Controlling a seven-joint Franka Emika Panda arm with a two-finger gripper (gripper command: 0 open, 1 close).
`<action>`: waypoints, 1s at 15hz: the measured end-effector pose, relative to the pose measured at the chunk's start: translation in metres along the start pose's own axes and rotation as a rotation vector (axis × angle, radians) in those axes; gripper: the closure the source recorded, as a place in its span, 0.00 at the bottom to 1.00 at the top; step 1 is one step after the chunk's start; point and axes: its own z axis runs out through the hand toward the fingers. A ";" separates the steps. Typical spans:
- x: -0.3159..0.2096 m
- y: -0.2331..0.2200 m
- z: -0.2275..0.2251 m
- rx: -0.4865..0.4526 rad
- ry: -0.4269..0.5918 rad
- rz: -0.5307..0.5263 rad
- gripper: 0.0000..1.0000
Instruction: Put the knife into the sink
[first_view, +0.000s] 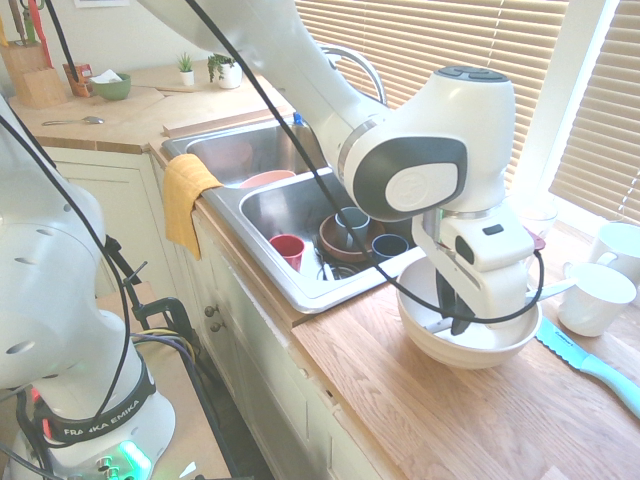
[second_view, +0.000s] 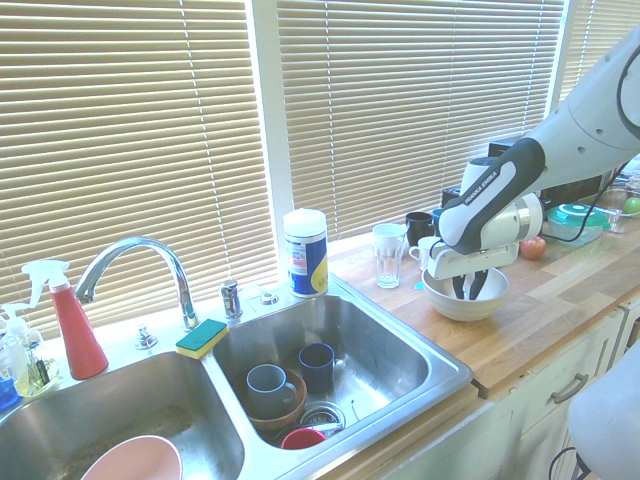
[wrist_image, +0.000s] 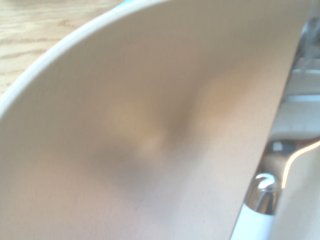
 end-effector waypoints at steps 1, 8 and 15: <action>0.000 0.000 0.001 -0.002 -0.002 0.000 1.00; 0.006 -0.007 -0.025 0.029 0.026 -0.007 1.00; -0.086 -0.056 -0.161 0.144 0.040 -0.219 1.00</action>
